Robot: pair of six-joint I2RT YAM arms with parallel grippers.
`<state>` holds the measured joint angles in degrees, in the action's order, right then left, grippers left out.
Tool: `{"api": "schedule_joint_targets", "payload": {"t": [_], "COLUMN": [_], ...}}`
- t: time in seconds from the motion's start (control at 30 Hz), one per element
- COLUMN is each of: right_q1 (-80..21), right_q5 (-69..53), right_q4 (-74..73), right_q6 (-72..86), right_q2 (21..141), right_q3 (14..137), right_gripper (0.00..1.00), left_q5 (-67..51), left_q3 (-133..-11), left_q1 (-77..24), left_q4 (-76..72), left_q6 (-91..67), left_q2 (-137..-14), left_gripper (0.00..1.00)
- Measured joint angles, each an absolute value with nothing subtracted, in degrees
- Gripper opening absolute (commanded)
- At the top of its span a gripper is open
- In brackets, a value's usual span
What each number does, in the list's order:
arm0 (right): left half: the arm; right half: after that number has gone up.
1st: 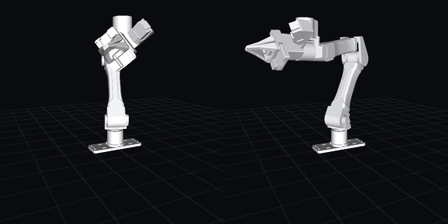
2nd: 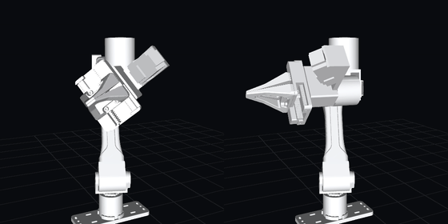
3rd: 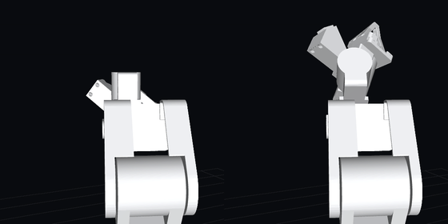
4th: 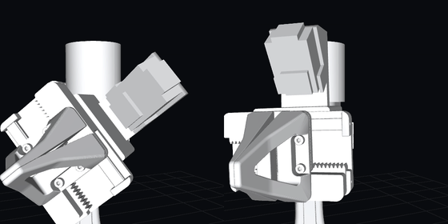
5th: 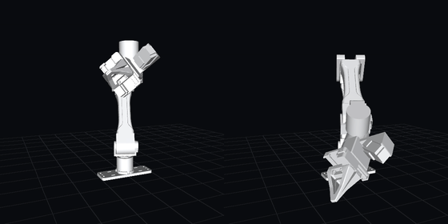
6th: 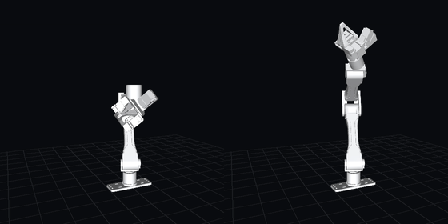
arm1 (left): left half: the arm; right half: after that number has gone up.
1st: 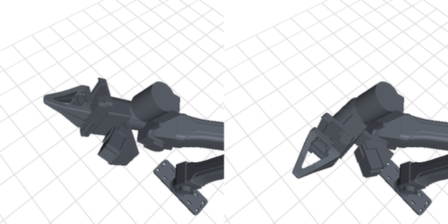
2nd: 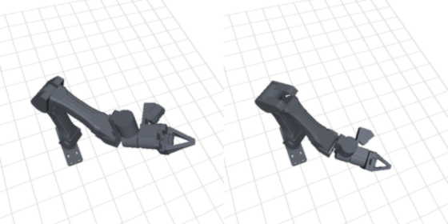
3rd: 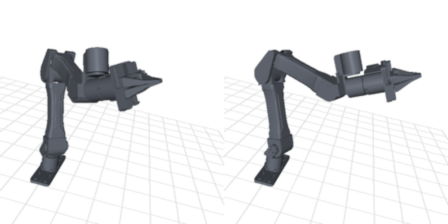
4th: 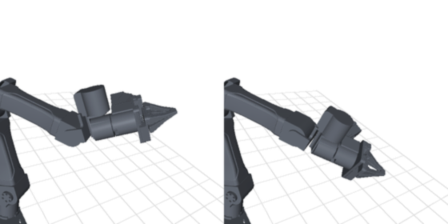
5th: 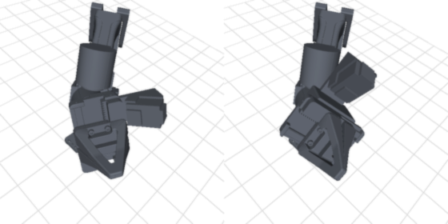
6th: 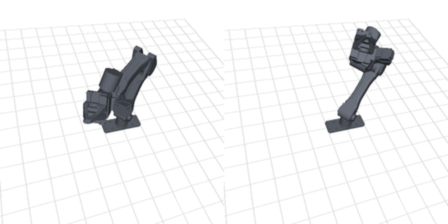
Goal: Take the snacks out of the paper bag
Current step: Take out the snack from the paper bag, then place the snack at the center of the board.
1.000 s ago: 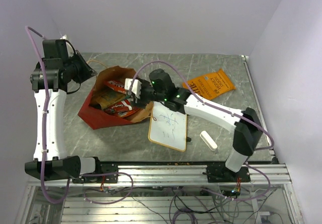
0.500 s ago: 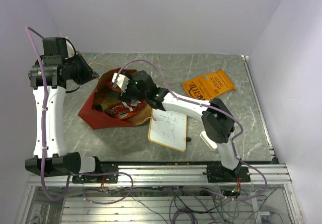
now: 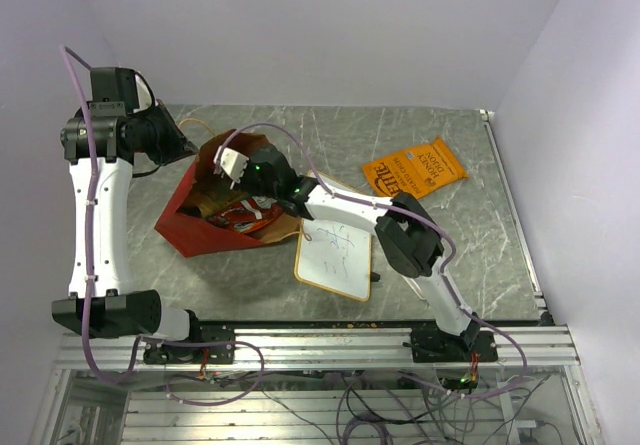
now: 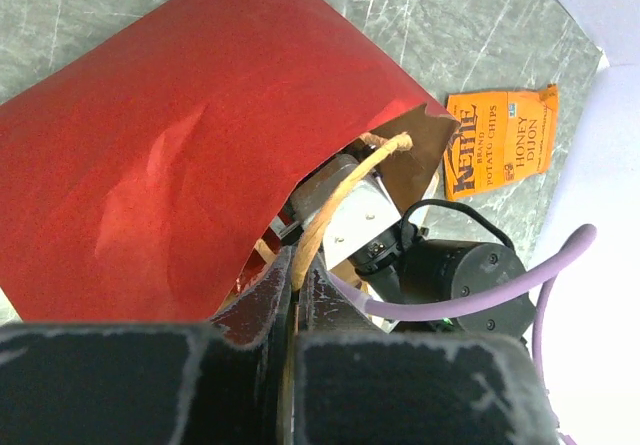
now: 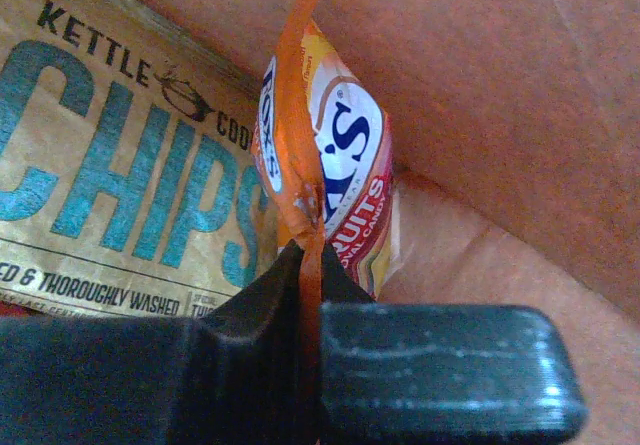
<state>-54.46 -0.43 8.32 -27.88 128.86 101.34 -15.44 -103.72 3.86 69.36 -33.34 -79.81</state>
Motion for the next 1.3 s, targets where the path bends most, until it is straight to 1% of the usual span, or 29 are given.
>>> {"api": "schedule_joint_targets", "payload": {"t": [0.17, 0.3, 0.47, 0.63, 0.87, 1.0, 1.13, 1.23, 1.3], "right_q1": [-54.3, -54.3, -54.5, -54.6, -54.7, -54.7, -54.4, -52.7, -49.7], "right_q5": [-1.3, -4.4, -10.1, -14.9, -16.9, -12.1, -1.7, 6.2, 11.1], "right_q4": [8.1, 8.1, 7.9, 8.4, 6.7, 3.9, 2.6, 2.6, 1.7], "right_q6": [-27.4, -25.8, -22.9, -19.9, -18.5, -19.9, -23.3, -26.2, -27.6], "right_q2": [127.7, 122.3, 113.4, 102.0, 86.0, 76.4, 68.1, 64.6, 64.3], "right_q3": [100.9, 96.0, 91.5, 84.4, 73.7, 70.7, 68.6, 66.8, 66.5], "right_gripper": [0.0, 0.0, 0.0, 0.0, 0.0, 0.0, 0.0, 0.0, 0.0], "left_q5": [-15.4, -15.4, -15.4, -15.5, -15.7, -15.8, -15.8, -15.9, -15.9], "left_q3": [-104.6, -104.6, -104.6, -104.6, -103.6, -102.2, -101.4, -101.4, -101.4], "left_q1": [3.4, 3.4, 3.4, 3.4, 3.4, 3.4, 3.4, 3.4, 3.4], "left_q4": [69.8, 69.8, 69.8, 69.7, 69.6, 69.6, 69.7, 69.7, 69.7], "left_q6": [-32.8, -32.8, -32.8, -33.0, -33.3, -33.4, -33.4, -33.4, -33.3], "left_q2": [-80.4, -80.4, -80.4, -80.4, -80.0, -79.6, -79.0, -78.6, -78.3], "left_gripper": [0.07, 0.07, 0.07, 0.07, 0.07, 0.07, 0.07, 0.07, 0.07]}}
